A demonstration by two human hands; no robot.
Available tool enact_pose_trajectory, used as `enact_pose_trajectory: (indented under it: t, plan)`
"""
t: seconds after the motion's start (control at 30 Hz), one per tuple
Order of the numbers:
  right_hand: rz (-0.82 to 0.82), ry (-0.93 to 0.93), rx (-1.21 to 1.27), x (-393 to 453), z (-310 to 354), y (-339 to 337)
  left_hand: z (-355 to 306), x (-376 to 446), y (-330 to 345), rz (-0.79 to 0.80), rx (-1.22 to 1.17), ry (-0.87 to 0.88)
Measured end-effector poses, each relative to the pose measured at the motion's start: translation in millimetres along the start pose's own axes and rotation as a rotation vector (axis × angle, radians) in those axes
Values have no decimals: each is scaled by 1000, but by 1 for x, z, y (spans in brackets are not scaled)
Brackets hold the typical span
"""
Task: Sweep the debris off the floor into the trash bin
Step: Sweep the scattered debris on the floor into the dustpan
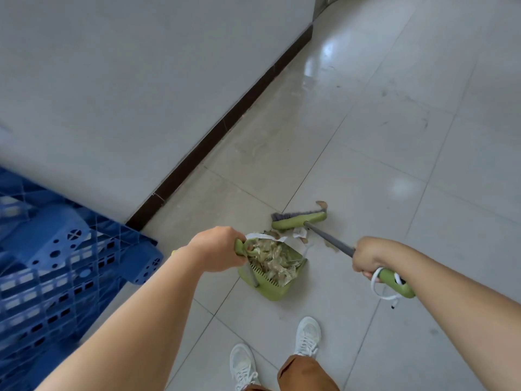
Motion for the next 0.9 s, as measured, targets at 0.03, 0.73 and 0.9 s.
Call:
enact_pose_trajectory:
  t: [0.03, 0.73, 0.9]
  plan:
    - [47, 17, 25, -3, -6, 0, 0, 0, -1, 2, 5, 3]
    - [32, -50, 177, 42, 34, 22, 10, 26, -18, 129, 80, -5]
    - [193, -69, 1, -4, 76, 80, 14, 30, -20, 110, 35, 28]
Point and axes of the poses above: each hand's wrist, its own x-axis towards the middle knuckle, its own y-axis out of the palm, z = x × y, the point moved 3 cm from there along x, towards the middle knuckle, and after that the axes turned 2 degrees about -x, right-handed, at the moved point
